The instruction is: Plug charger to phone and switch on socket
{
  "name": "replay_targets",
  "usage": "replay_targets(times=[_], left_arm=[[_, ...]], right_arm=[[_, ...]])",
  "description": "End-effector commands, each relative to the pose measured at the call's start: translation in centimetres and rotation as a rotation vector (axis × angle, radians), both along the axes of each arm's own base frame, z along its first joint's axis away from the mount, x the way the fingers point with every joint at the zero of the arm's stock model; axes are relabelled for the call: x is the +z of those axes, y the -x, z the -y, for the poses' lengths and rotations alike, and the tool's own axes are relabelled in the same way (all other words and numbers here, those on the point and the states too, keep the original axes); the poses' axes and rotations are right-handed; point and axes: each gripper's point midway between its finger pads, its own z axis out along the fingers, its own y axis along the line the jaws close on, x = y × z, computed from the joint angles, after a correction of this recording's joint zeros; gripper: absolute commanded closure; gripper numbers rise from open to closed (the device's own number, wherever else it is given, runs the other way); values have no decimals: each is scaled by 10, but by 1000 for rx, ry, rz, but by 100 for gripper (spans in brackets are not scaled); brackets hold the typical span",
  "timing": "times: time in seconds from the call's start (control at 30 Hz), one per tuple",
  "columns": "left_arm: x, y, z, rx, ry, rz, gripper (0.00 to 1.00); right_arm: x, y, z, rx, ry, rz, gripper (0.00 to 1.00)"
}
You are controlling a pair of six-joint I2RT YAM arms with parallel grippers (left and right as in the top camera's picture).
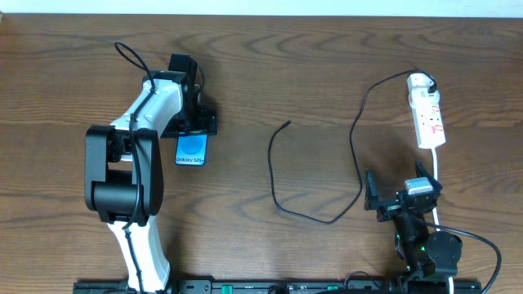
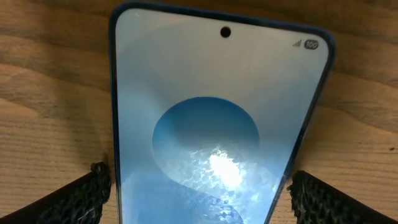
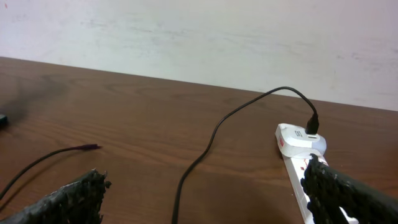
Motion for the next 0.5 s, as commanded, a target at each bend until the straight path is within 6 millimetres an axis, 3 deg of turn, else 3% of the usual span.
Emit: replay_targets(times=[0.0, 0.47], left_arm=[[-5, 1, -1, -22, -18, -5, 6], [-12, 6, -1, -22, -18, -12, 6]], right_arm=[[-1, 0, -1, -1, -10, -2, 1], [-1, 0, -1, -1, -10, -2, 1]])
